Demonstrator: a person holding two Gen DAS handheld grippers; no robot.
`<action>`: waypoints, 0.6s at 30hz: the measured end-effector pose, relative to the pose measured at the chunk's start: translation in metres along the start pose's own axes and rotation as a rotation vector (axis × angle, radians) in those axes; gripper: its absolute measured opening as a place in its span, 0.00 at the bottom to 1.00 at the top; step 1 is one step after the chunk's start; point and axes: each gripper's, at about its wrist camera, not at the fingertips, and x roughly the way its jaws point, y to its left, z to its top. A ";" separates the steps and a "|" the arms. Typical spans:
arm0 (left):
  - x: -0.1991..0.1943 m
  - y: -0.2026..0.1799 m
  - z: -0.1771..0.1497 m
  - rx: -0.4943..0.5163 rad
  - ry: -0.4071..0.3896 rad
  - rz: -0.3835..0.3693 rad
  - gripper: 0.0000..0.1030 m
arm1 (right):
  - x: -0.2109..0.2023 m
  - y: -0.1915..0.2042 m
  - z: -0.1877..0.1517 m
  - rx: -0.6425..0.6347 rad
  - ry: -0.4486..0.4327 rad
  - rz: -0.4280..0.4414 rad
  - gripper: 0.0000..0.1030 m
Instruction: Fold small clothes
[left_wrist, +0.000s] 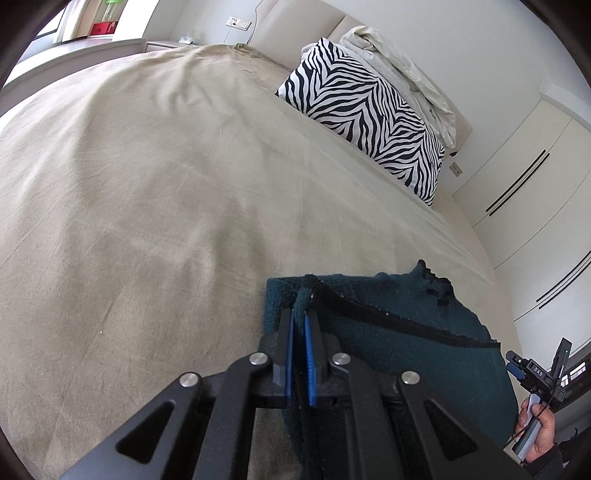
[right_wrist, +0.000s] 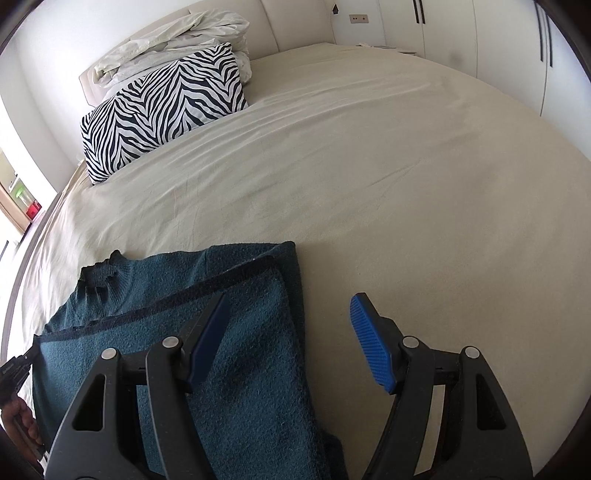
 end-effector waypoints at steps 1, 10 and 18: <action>-0.001 -0.001 0.000 0.000 -0.007 0.000 0.07 | 0.005 0.003 0.001 -0.015 0.010 -0.003 0.65; -0.011 -0.010 0.002 0.030 -0.063 0.005 0.07 | 0.024 0.044 0.006 -0.218 0.019 -0.082 0.42; -0.004 0.000 -0.003 -0.009 -0.036 -0.010 0.07 | 0.034 0.042 0.012 -0.184 0.062 -0.050 0.33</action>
